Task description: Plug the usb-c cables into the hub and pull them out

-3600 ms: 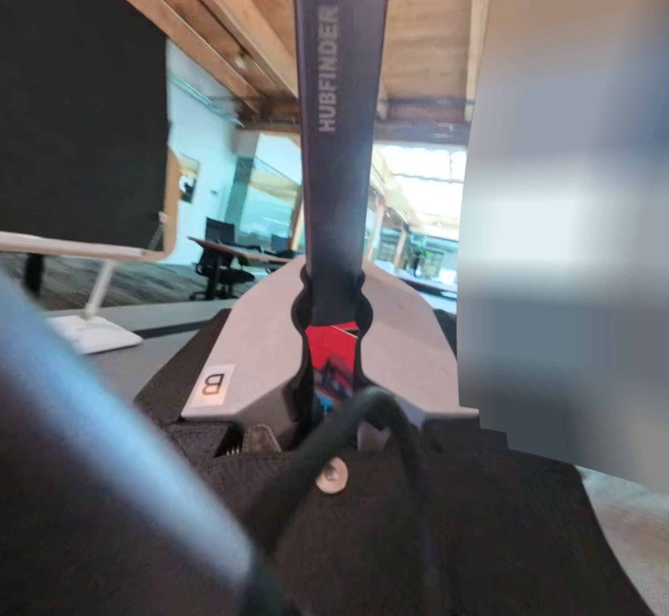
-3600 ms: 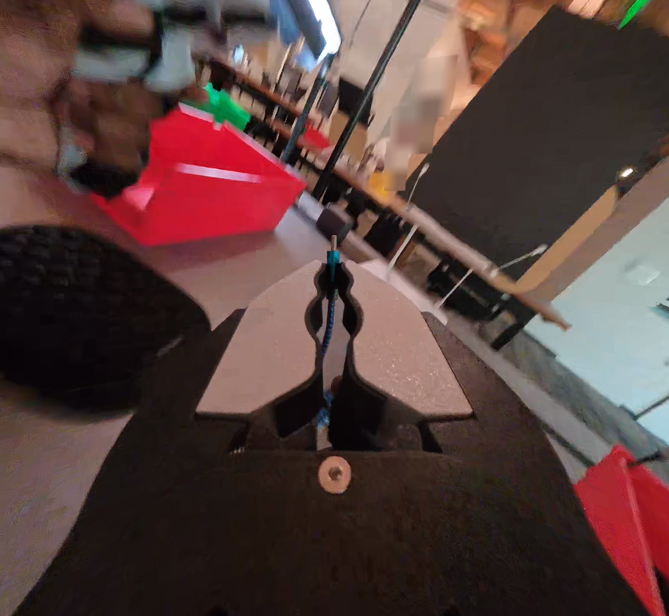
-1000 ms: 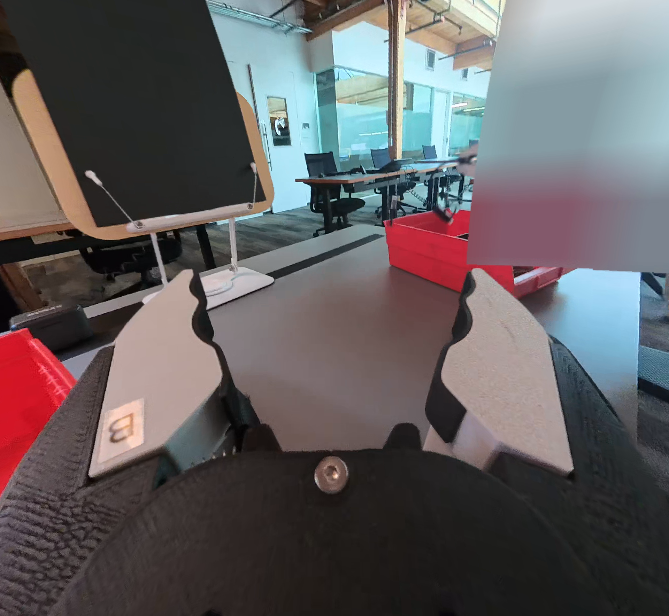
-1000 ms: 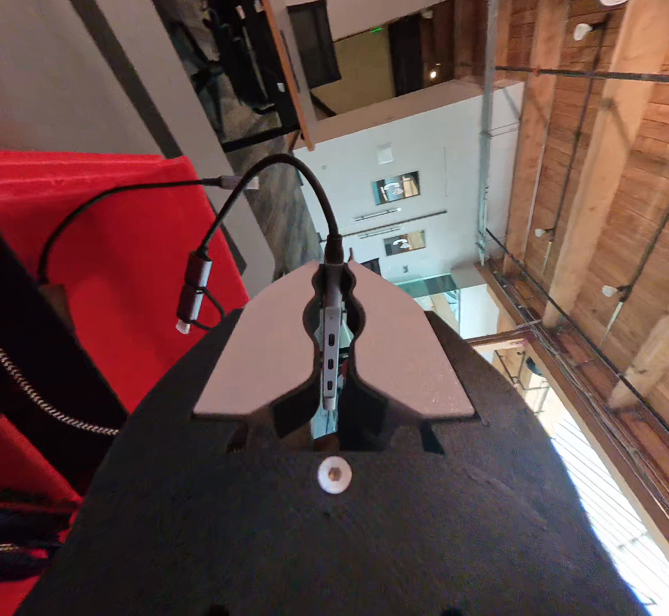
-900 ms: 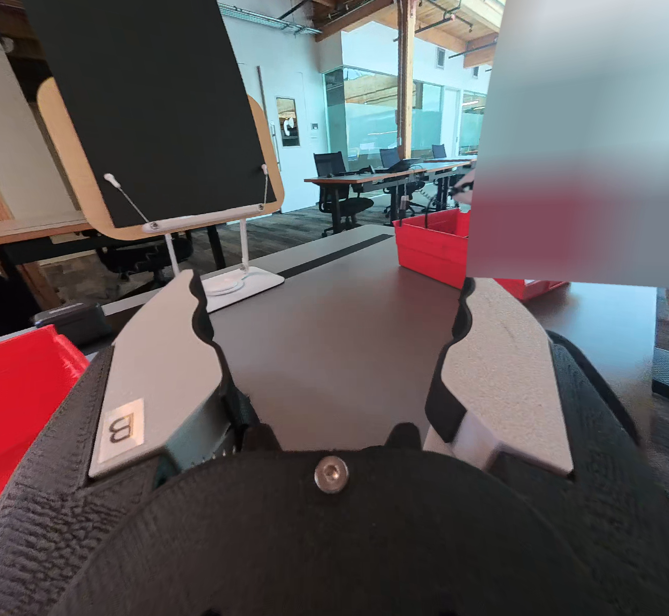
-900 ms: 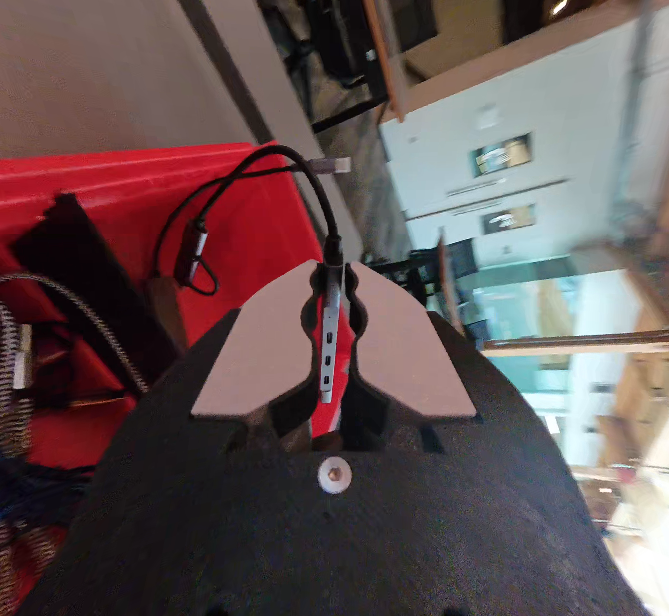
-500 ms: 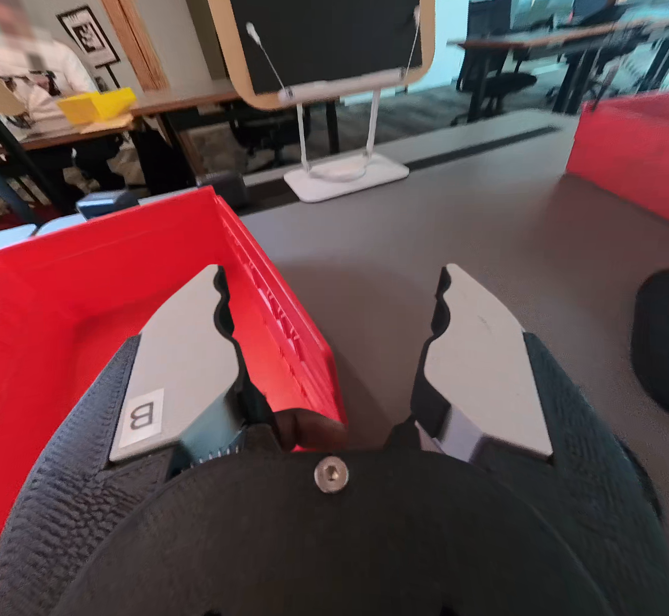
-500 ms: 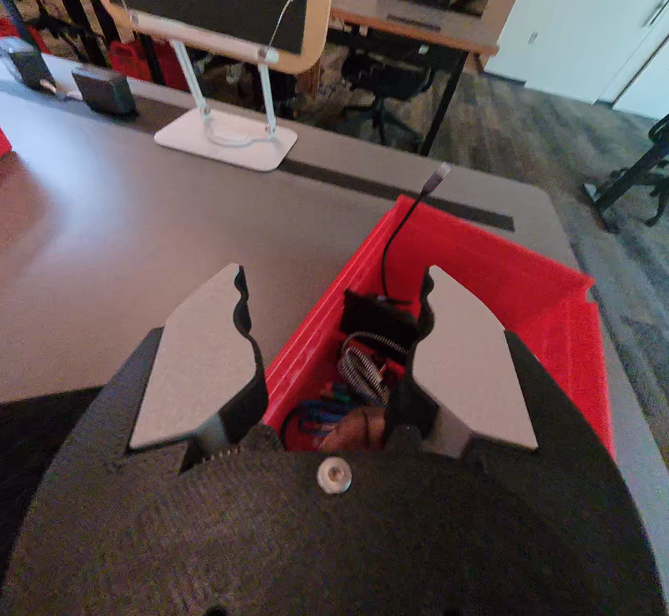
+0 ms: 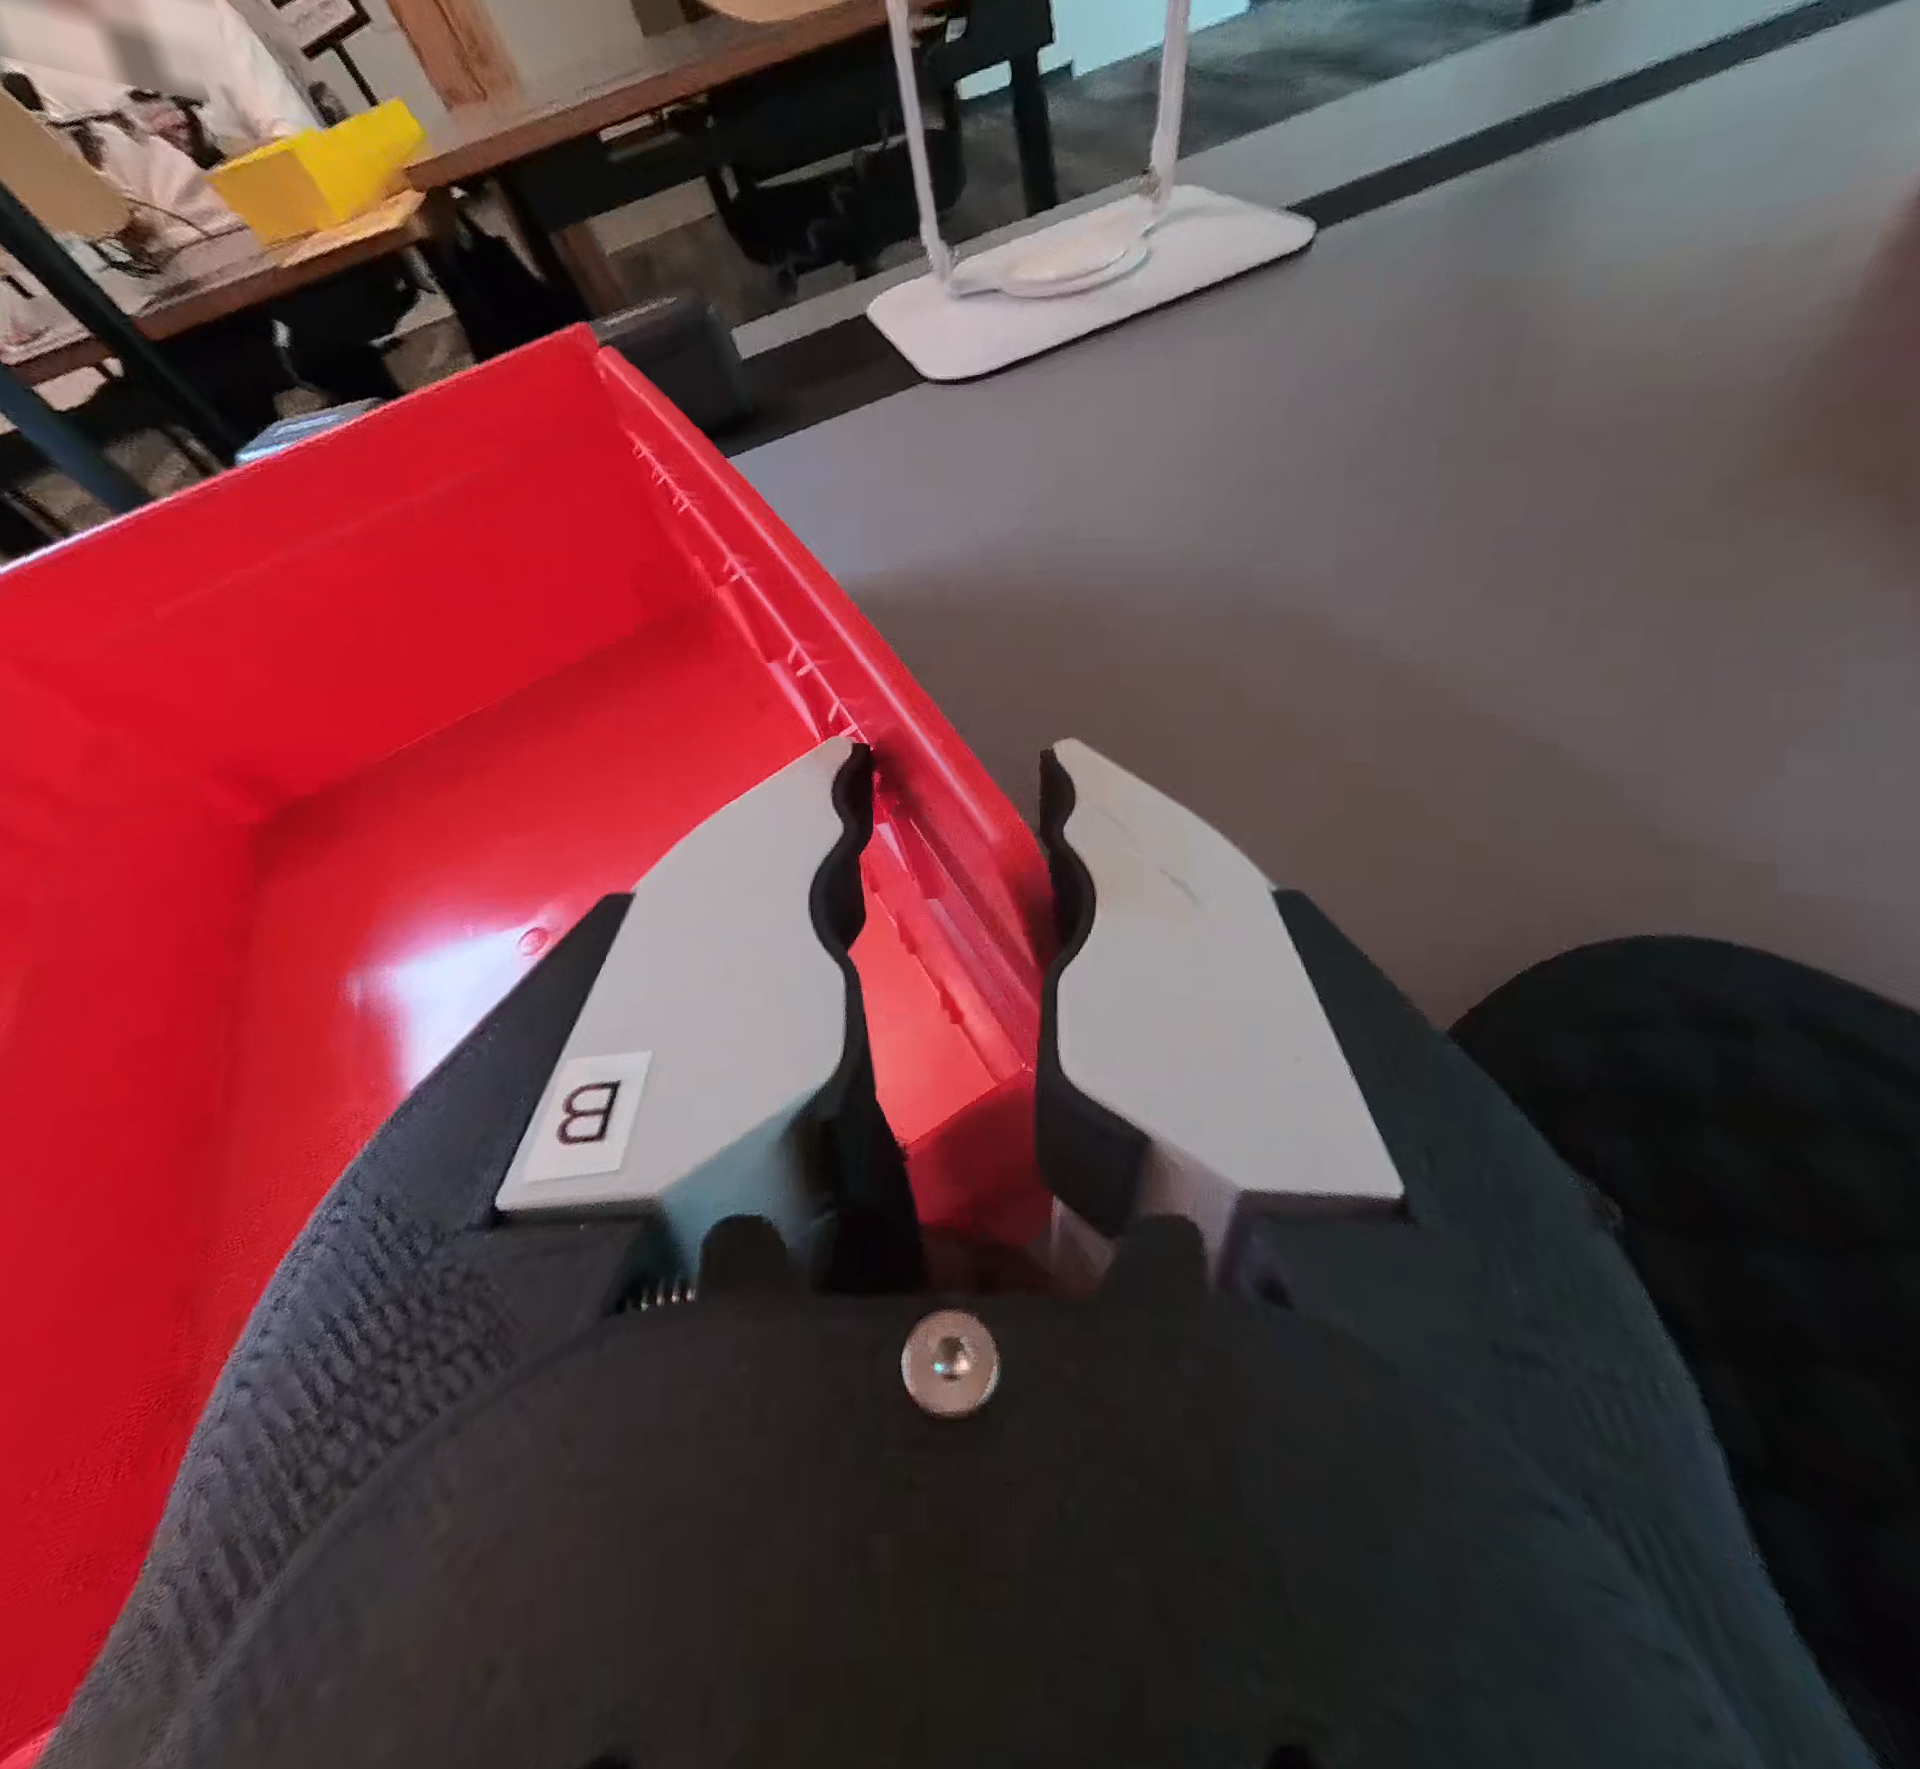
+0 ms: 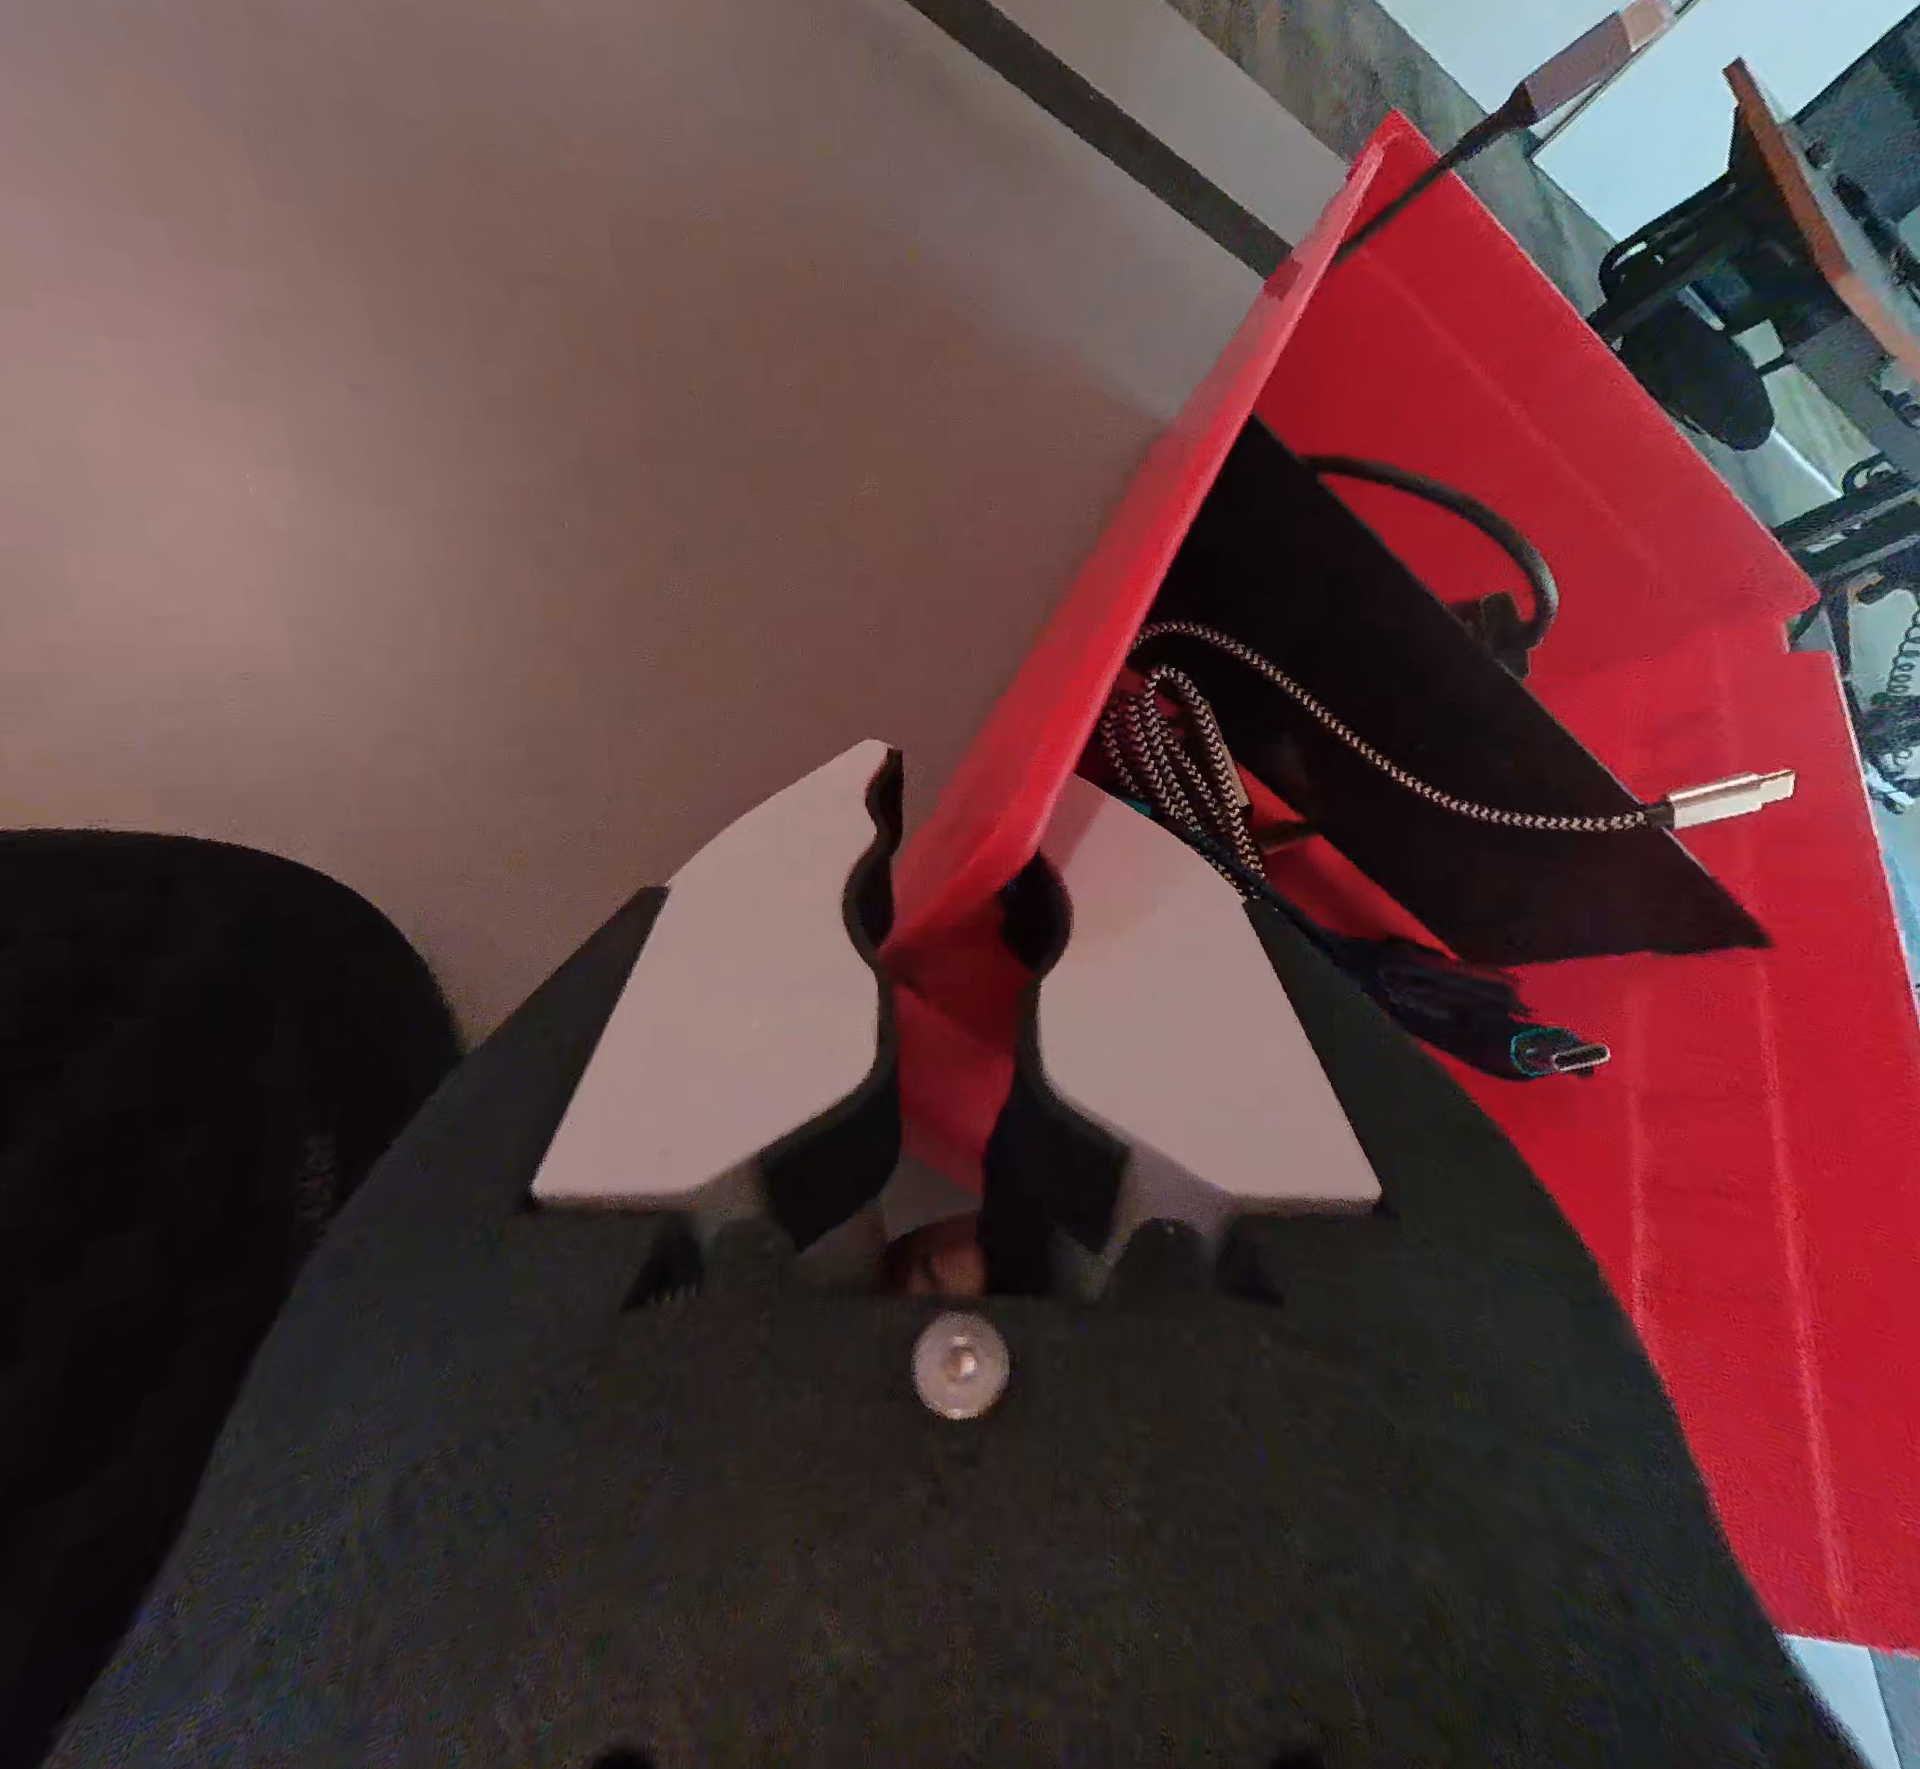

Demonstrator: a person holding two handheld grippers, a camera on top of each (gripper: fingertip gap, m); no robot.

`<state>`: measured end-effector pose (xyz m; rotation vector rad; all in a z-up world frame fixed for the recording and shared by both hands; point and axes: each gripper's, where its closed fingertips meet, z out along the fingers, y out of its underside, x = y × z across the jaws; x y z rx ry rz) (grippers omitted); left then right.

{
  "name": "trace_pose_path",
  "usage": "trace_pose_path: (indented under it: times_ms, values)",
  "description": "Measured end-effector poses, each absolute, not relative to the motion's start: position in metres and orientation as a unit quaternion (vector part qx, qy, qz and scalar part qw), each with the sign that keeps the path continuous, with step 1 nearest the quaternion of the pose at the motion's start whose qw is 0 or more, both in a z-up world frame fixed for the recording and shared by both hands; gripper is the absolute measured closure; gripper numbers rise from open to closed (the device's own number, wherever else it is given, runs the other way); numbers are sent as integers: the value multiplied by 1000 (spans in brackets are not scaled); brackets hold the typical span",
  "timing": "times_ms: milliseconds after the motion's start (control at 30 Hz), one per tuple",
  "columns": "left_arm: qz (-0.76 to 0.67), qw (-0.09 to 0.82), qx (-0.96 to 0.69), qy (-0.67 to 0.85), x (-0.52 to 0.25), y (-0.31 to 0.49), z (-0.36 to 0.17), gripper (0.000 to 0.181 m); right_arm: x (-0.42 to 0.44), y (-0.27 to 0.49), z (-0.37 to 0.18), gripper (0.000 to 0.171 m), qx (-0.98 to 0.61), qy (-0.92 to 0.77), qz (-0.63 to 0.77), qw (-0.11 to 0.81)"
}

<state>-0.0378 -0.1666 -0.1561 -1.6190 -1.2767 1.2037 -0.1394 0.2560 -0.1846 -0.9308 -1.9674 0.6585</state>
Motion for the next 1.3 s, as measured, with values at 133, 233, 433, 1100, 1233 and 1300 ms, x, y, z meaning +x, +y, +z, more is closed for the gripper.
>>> trace_pose_path:
  times_ms: [133, 233, 433, 1100, 1233, 1300]
  values:
    - [468, 365, -644, -482, -47, -164, -157, 150, -154, 233, -184, 152, -356, -791, 295, 400]
    - [454, 384, -647, -476, -55, -156, -157, 150, -164, 209, -184, 153, -362, -789, 315, 384]
    - [430, 412, -657, -463, -69, -128, -157, 150, -169, 151, -184, 151, -325, -810, 305, 382]
    - [402, 433, -648, -480, -92, -90, -156, 149, -145, 86, -183, 148, -270, -819, 375, 339]
    - [407, 430, -651, -476, -95, -87, -157, 148, -144, 86, -183, 148, -266, -819, 377, 341]
    - [407, 432, -651, -473, -96, -86, -157, 146, -144, 86, -183, 148, -265, -817, 379, 344]
